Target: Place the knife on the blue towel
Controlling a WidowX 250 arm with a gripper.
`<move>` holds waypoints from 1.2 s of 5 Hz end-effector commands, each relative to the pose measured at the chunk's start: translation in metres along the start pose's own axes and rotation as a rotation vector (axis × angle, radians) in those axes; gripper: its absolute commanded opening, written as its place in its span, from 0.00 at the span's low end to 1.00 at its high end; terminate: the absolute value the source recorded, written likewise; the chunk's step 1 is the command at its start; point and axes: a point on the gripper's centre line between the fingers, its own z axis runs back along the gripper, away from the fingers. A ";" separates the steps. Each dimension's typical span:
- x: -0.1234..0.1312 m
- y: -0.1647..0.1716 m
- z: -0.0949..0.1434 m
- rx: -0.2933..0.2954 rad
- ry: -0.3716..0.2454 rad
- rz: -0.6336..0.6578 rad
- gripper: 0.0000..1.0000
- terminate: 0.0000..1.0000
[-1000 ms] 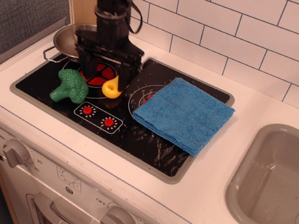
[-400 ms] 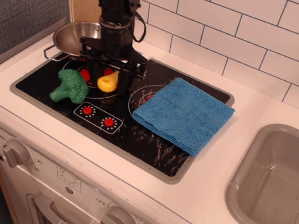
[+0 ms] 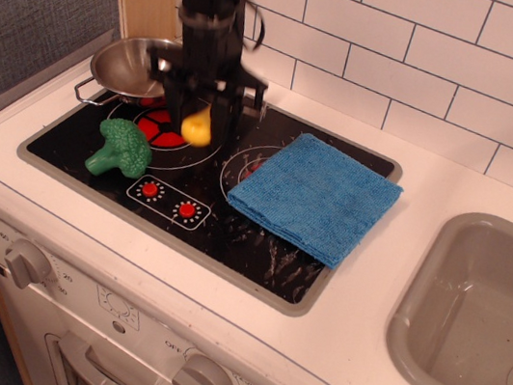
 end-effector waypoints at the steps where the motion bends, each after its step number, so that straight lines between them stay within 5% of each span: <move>1: -0.010 -0.056 0.052 -0.041 -0.109 -0.135 0.00 0.00; 3: -0.037 -0.091 0.027 -0.027 -0.049 -0.189 0.00 0.00; 4: -0.037 -0.092 0.025 -0.025 -0.043 -0.154 1.00 0.00; 6: -0.039 -0.084 0.040 -0.002 -0.068 -0.112 1.00 0.00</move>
